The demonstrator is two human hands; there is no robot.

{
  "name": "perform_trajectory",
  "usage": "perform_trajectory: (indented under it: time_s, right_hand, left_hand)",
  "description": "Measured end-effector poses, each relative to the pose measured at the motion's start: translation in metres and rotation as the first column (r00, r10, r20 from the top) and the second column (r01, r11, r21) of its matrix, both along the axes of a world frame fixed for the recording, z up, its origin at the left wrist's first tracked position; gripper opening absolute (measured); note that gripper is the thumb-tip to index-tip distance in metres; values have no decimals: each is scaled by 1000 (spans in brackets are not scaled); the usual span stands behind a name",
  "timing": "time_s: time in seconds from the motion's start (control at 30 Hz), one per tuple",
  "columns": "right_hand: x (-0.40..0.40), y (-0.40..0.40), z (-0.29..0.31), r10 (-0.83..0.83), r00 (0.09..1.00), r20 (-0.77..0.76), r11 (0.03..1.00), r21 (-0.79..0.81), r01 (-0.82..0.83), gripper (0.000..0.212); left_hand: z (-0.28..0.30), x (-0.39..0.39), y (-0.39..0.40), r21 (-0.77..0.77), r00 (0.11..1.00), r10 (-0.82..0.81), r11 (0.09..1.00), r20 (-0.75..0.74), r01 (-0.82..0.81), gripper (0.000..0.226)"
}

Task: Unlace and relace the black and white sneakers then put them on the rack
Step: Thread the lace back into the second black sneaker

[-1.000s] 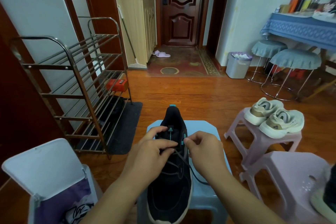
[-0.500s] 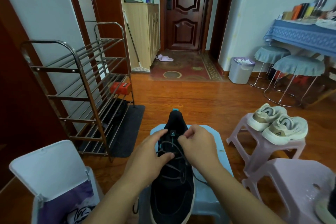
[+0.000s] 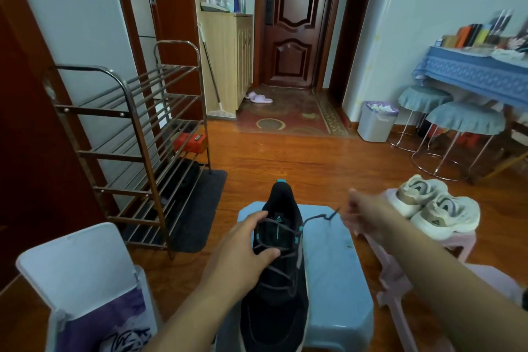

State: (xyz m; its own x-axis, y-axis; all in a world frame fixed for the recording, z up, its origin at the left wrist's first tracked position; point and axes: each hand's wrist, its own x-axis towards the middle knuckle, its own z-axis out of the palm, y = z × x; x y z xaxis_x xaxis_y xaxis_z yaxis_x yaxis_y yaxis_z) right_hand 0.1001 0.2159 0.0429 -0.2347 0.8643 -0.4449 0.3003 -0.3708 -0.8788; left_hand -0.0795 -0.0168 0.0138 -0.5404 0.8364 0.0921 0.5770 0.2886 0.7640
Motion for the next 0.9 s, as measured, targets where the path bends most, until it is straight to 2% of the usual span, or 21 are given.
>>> perform_trajectory:
  time_s: [0.07, 0.13, 0.27, 0.37, 0.47, 0.5, 0.57, 0.6, 0.67, 0.73, 0.77, 0.83, 0.9]
  right_hand:
    - [-20, -46, -3, 315, 941, 124, 949, -36, -313, 46]
    - [-32, -69, -7, 446, 885, 135, 895, -46, -444, 43]
    - [-45, -70, -11, 277, 956, 96, 945, 155, -289, 23]
    - [-38, -59, 0, 161, 985, 60, 976, 141, -168, 15]
    - [-37, -70, 7, 325, 938, 123, 946, -33, -324, 42]
    - [-40, -77, 6, 377, 913, 153, 926, -39, -376, 45]
    - [-45, -84, 1, 389, 903, 181, 914, 49, -404, 36]
    - [-46, -84, -1, 354, 921, 161, 922, 106, -373, 29]
    - [-45, -74, 0, 190, 980, 61, 966, 164, -197, 23]
    - [-39, -61, 10, 14, 1000, -14, 989, 150, -11, 20]
    - [-36, -57, 14, 2, 1000, -5, 991, 135, -1, 20]
    - [-35, -63, 20, 148, 987, 60, 987, 50, -151, 29]
    - [-39, -79, 20, 323, 935, 148, 945, -5, -326, 37]
  left_hand:
    - [-1, 1, 2, 0, 1000, 5, 1000, -5, -5, 70]
    - [-2, 2, 3, -1, 1000, 13, 1000, -14, -13, 70]
    - [0, 4, -2, -16, 1000, 17, 1000, 9, -17, 70]
    - [1, 4, -2, -14, 1000, 21, 1000, 22, -21, 70]
    - [1, 6, -2, -16, 999, 30, 999, 22, -30, 72]
    - [1, 6, -3, -20, 999, 30, 999, 24, -29, 73]
    - [2, 4, -2, -27, 999, 22, 999, 36, -21, 73]
    - [3, 3, -2, -31, 999, 19, 999, 38, -18, 73]
    - [4, 2, -3, -39, 999, 19, 999, 39, -17, 72]
    - [4, 2, -4, -40, 999, 20, 999, 37, -19, 72]
    - [4, 3, -5, -41, 999, 19, 999, 34, -17, 72]
    - [5, 5, -5, -36, 999, 17, 999, 29, -16, 72]
    - [6, 6, -4, -31, 1000, 20, 999, 18, -19, 73]
